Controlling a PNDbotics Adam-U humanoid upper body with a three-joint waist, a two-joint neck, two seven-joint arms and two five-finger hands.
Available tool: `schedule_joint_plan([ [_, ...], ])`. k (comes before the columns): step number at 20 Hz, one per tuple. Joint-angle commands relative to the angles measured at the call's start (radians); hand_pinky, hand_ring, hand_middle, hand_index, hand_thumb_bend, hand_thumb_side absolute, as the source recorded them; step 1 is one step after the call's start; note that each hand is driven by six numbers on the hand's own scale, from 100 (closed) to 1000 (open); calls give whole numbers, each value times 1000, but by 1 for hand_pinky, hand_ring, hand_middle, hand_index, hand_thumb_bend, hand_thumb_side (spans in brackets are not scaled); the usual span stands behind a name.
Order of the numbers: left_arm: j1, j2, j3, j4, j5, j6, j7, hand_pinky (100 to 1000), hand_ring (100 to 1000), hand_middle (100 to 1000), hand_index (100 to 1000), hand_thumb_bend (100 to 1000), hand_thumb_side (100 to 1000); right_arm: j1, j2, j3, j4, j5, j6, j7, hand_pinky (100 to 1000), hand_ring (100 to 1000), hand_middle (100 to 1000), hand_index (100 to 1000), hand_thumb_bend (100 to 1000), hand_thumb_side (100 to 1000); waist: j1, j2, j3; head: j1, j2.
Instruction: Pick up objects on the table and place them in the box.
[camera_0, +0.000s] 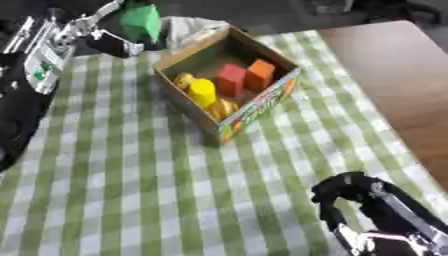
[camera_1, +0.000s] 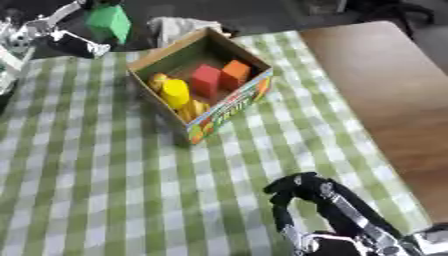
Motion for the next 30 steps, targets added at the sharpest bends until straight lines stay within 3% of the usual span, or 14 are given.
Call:
schedule_joint_plan([
  [1,-26,-17,-42,-35,6,-21,-47,657,592,600,738,196,215,-4,-11,-4,-13,1,-2,1,681,477,476,723,100,208,-6,-18,-5,-1,0],
  [4,-26,-60,-74,-13,-17,-38,-77,685,641,663,788,236,235,-4,-9,-2,-13,-1,-1,3,682,477,477,723,100,208,-9,-18,-9,-3,0],
  [7,-21,-87,-92,9,-48,-54,-94,717,694,727,830,354,267,-5,-8,-2,-13,-2,-1,5,682,477,478,723,100,210,-8,-18,-12,-2,0],
  [12,-3,-95,-110,10,-93,-64,-66,772,764,806,896,427,289,-7,-7,-1,-10,-2,0,6,682,478,479,724,100,209,-6,-18,-11,-7,0],
  [15,12,-77,-117,-24,-88,-64,-57,793,786,835,914,399,329,-7,-8,-3,-9,-1,0,4,682,478,480,724,100,209,-5,-19,-9,-9,-1],
  [16,19,-67,-116,-42,-74,-63,-58,788,781,828,912,373,306,-7,-8,-3,-9,-1,0,4,682,478,481,724,100,210,-4,-20,-7,-10,0],
  [20,92,-4,-66,-205,81,-15,-22,747,736,767,882,120,205,-2,-10,-6,-6,1,0,0,683,478,482,724,100,209,-1,-29,7,-10,12],
  [23,134,34,-45,-314,189,46,-27,747,736,767,882,120,205,-1,-12,-7,-5,2,-1,-1,683,478,482,724,100,209,0,-32,10,-7,17],
  [27,343,56,102,-573,404,115,80,717,707,718,850,100,226,10,-18,-10,-1,5,-1,-8,682,480,485,723,100,208,0,-43,73,-12,46],
  [28,391,46,133,-623,453,137,98,702,690,694,836,100,325,10,-18,-11,-1,6,-1,-10,682,480,487,723,100,208,-1,-43,81,-13,48],
  [30,482,19,182,-704,539,184,127,693,681,678,828,100,375,12,-18,-12,-1,7,-1,-14,682,480,487,723,100,206,-5,-43,92,-15,49],
])
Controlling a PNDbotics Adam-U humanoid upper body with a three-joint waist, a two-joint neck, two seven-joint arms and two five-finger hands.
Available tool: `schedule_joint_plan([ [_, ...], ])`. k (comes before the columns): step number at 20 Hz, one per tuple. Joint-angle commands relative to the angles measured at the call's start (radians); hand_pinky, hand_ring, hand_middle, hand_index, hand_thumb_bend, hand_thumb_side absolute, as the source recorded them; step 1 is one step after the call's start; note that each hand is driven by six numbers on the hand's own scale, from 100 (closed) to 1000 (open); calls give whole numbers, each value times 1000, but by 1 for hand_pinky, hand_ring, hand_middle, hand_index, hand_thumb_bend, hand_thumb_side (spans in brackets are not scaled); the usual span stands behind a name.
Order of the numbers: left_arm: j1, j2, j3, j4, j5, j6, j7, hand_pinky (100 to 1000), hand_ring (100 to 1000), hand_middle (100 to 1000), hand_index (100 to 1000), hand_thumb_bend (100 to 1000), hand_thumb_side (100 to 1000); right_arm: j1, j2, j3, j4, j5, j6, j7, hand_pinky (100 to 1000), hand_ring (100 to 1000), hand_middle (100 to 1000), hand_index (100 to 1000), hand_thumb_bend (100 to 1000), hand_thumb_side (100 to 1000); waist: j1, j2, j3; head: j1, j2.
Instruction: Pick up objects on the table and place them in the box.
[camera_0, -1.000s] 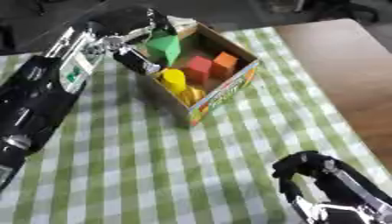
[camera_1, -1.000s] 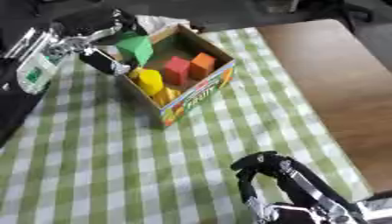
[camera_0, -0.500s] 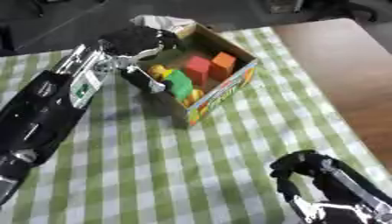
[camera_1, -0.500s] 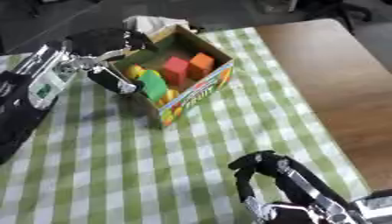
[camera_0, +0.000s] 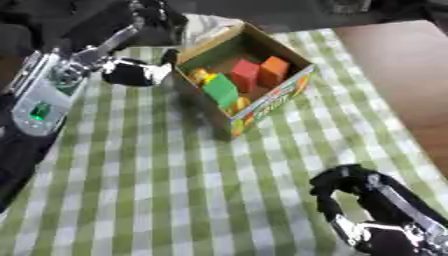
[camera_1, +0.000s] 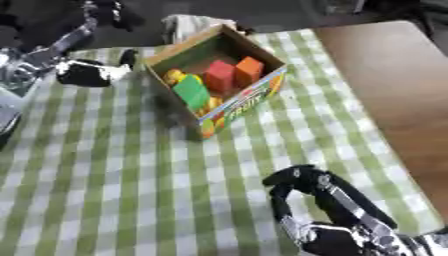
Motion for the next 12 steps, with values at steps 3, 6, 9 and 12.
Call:
schedule_joint_plan([
  [3,149,-55,113,-179,174,71,60,685,675,667,823,100,421,2,-18,-10,-11,9,-2,-19,681,480,488,722,100,204,-6,-12,18,-5,6],
  [6,240,-133,139,-189,202,62,62,676,667,654,816,100,474,0,-15,-14,-12,8,1,-41,679,481,491,722,100,205,-9,-11,26,-4,6],
  [9,312,-221,151,-190,222,77,69,663,651,632,803,100,518,0,-13,-16,-12,7,4,-65,678,481,492,723,100,205,-12,-11,33,0,6],
  [12,369,-301,145,-190,247,120,61,658,647,626,800,100,608,3,-9,-19,-13,5,8,-91,678,482,493,723,100,208,-16,-16,38,1,6],
])
